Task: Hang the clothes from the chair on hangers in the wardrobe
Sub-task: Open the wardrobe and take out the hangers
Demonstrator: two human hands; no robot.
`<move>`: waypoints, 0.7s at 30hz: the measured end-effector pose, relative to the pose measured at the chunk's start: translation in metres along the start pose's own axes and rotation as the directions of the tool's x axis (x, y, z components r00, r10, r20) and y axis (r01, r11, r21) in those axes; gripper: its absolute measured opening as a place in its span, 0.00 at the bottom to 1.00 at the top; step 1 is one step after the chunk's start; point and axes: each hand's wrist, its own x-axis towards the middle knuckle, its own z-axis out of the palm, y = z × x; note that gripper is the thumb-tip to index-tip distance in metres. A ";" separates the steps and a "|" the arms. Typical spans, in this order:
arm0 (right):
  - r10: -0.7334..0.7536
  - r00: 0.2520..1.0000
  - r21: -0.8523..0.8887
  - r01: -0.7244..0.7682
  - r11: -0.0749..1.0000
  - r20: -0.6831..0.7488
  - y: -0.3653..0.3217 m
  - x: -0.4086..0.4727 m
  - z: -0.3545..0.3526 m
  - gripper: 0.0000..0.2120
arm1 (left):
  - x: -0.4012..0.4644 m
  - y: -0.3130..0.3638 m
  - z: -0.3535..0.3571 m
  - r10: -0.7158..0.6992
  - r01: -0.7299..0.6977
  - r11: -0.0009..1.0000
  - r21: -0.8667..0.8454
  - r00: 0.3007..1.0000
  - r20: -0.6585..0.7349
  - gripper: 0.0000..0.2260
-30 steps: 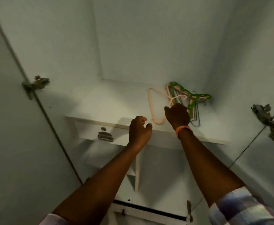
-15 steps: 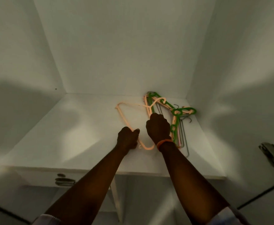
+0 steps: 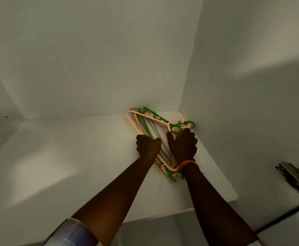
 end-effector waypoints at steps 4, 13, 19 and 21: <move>0.059 0.990 -0.265 -0.023 0.964 0.130 -0.001 0.003 0.005 0.50 | 0.017 0.008 0.005 -0.072 0.086 0.986 -0.141 0.993 0.096 0.16; 0.064 0.972 -0.165 -0.026 0.986 0.228 0.002 0.031 -0.007 0.17 | 0.029 0.009 0.027 -0.081 0.092 0.994 -0.052 0.979 0.186 0.06; -0.034 0.969 -0.230 0.092 0.969 0.246 0.001 0.036 -0.005 0.12 | 0.036 0.004 0.021 -0.111 0.136 0.978 -0.157 0.981 0.158 0.08; -0.057 0.969 -0.246 0.117 0.962 0.240 0.003 0.035 -0.004 0.12 | 0.037 0.002 0.019 -0.126 0.158 0.968 -0.196 0.978 0.165 0.10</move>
